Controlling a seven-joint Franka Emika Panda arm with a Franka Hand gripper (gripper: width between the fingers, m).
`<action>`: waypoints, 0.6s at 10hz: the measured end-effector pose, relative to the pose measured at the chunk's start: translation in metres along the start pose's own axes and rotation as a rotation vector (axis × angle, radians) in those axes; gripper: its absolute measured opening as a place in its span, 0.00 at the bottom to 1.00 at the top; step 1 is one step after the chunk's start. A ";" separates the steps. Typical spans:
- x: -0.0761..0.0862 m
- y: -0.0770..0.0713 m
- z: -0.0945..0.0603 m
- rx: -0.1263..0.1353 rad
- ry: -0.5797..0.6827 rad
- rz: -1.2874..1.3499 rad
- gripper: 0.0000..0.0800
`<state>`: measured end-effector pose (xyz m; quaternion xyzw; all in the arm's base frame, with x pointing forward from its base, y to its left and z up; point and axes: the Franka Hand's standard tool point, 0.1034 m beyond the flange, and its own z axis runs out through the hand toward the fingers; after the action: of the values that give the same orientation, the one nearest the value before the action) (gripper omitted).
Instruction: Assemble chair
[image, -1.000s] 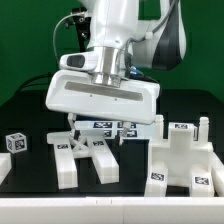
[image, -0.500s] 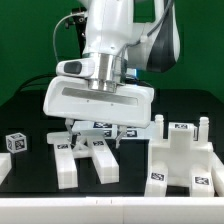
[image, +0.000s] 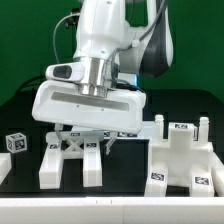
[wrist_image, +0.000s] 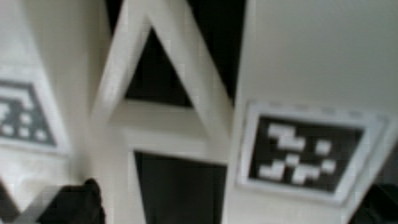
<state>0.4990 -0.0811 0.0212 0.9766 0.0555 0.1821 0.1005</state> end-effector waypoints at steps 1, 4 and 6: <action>0.000 0.001 0.001 -0.006 0.007 0.000 0.81; 0.002 0.017 0.005 -0.013 -0.007 0.028 0.81; 0.003 0.024 0.005 -0.020 -0.008 0.043 0.81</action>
Offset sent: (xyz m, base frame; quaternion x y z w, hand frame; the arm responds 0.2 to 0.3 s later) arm 0.0116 -0.0208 0.0038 -0.0184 0.0094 0.0150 0.9997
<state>0.5054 -0.1048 0.0230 0.9772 0.0324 0.1808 0.1065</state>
